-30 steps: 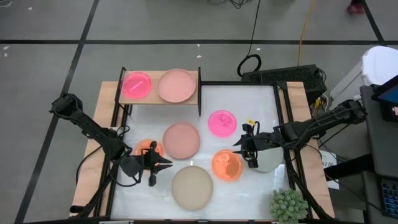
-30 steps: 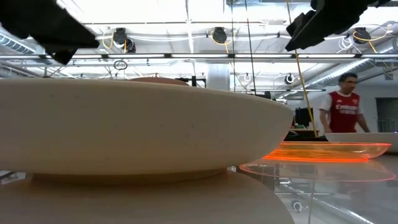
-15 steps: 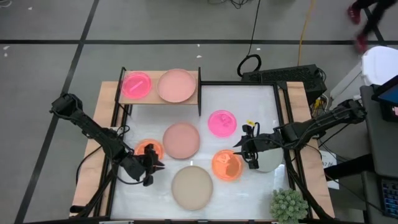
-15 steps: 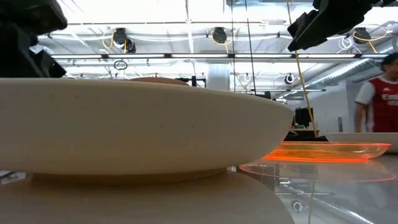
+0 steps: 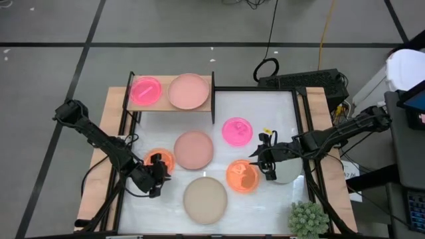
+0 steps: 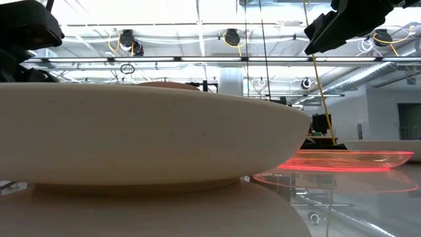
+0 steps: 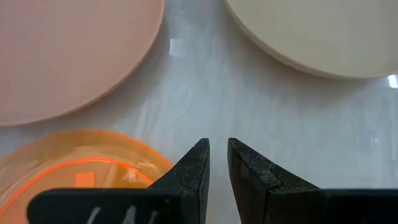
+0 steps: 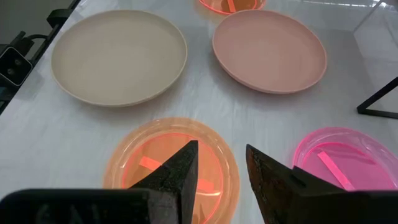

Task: Place and stack plates onto a shelf
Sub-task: Stack the left small orange plate on top of the small pink plate on the shelf

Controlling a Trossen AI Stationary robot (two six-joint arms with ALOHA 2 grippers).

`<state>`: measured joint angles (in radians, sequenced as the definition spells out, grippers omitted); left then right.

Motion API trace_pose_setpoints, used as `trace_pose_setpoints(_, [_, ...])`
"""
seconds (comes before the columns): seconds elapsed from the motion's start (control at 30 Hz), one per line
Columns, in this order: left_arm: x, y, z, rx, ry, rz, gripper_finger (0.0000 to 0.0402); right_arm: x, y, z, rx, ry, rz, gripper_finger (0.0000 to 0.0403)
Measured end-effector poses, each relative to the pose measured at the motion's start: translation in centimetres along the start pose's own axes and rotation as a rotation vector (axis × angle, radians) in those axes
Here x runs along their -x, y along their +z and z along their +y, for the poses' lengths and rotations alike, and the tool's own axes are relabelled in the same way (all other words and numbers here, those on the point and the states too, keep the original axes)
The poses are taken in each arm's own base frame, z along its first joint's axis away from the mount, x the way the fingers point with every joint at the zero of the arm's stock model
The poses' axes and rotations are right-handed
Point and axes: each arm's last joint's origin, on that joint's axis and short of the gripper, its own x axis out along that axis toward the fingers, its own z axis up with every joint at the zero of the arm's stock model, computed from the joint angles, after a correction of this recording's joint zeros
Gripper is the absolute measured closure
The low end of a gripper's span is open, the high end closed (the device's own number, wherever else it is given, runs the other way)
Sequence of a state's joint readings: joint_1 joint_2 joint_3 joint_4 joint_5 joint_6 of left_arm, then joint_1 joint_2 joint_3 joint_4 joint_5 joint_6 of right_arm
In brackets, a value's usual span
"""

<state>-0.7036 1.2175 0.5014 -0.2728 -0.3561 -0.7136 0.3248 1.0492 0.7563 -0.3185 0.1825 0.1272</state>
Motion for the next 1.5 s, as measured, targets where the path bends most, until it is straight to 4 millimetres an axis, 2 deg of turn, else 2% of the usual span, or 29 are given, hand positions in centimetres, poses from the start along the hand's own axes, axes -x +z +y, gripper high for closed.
trace_pose_setpoints(0.4, [0.2, -1.0, 0.2, 0.024, 0.043, 0.067, 0.0328, 0.0, 0.0, 0.0, -0.003, 0.000, 0.001, 0.0284])
trace_pose_setpoints(0.5, [0.3, -1.1, 0.1, 0.053, 0.045, 0.073, 0.0291, 0.0, 0.0, 0.0, -0.002, 0.000, 0.001, 0.0284])
trace_pose_setpoints(0.67, [0.4, -1.5, 0.0, 0.069, 0.057, 0.086, 0.0205, 0.0, 0.0, 0.0, -0.002, 0.001, 0.001, 0.0284])
trace_pose_setpoints(0.8, [0.6, -1.8, -0.4, 0.078, 0.040, 0.085, 0.0166, 0.0, 0.0, 0.0, -0.002, 0.001, 0.002, 0.0284])
trace_pose_setpoints(1.0, [0.8, -2.4, -0.7, 0.089, 0.039, 0.107, 0.0161, 0.0, -0.1, 0.0, 0.001, 0.000, 0.006, 0.0284])
trace_pose_setpoints(1.17, [0.7, -3.3, -0.9, 0.052, 0.027, 0.193, 0.0161, 0.0, -0.1, 0.0, 0.001, 0.000, 0.008, 0.0284])
trace_pose_setpoints(1.5, [0.9, -4.4, -0.6, -0.005, 0.090, 0.270, 0.0168, 0.0, -0.1, 0.0, 0.008, 0.000, 0.007, 0.0284])
